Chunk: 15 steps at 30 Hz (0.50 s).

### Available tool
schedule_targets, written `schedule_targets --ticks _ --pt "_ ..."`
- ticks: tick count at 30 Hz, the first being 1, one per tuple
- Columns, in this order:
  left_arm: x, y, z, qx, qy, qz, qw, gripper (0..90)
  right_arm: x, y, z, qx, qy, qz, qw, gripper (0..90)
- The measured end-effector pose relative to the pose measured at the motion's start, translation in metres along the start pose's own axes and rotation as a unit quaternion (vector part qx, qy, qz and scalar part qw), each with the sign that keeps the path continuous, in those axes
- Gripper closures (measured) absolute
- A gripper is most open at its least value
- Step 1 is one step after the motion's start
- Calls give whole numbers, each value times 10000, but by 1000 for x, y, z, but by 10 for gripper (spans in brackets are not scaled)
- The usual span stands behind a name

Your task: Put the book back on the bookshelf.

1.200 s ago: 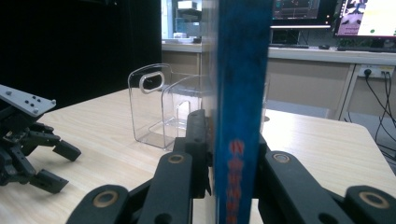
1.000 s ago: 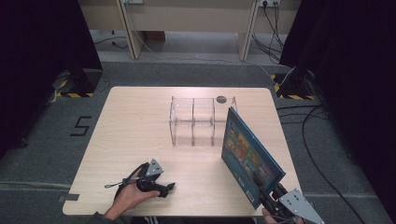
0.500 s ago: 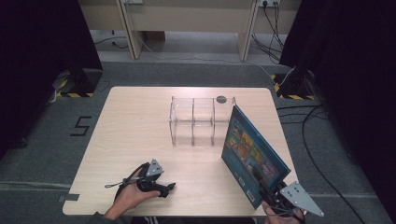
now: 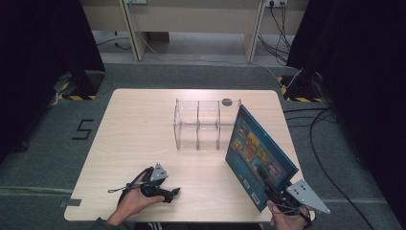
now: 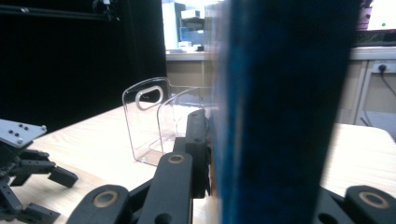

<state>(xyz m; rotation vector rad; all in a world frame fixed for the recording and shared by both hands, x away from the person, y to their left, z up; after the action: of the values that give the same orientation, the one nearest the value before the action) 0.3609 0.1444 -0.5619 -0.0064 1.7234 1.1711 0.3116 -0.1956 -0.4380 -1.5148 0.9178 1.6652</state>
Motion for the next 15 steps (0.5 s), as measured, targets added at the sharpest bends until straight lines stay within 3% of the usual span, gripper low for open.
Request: schedule_targets --ticks 15 --pt "0 0 0 14 -14 -7 10000 131 -9 -10 -12 19 -308 -177 9994 823"
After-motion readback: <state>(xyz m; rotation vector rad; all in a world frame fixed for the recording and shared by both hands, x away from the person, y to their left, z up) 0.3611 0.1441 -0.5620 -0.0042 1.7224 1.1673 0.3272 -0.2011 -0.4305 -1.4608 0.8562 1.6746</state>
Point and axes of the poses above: each handheld gripper's, and its own axes: y roughly backward along the jaws, x roughly out of its underside, z roughly to its left, the point moved 6 cm from there along -y, roughly forward along the jaws
